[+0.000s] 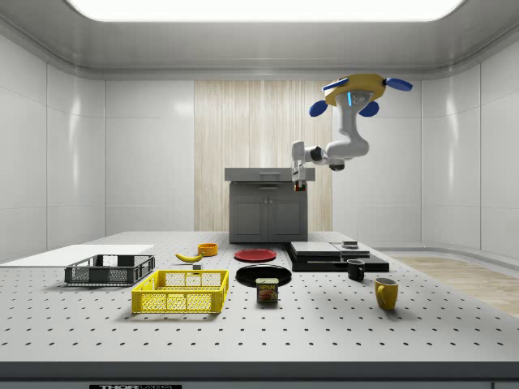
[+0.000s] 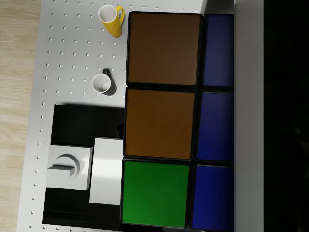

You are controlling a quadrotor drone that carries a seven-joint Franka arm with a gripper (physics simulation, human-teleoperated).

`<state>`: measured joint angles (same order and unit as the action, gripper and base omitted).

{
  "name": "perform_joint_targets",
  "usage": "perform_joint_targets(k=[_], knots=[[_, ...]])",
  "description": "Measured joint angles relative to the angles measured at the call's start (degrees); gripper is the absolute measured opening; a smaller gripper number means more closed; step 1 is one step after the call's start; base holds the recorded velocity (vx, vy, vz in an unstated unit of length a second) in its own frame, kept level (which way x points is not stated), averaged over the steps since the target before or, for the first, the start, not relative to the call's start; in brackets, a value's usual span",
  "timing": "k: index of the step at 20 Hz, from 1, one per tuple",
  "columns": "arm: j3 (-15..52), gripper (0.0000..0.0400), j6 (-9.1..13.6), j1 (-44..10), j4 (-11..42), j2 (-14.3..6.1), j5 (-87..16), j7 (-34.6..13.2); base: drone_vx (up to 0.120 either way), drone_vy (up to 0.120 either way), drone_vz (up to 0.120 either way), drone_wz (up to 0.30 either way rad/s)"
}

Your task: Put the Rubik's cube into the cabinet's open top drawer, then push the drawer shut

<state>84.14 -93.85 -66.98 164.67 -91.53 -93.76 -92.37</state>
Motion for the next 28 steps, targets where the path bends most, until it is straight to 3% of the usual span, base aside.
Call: perform_joint_targets(k=[28], knots=[[0.14,0.0292,-1.11,-0.12,-0.03,-1.18,0.49,-0.05,0.0,-0.12,0.12,0.0]])
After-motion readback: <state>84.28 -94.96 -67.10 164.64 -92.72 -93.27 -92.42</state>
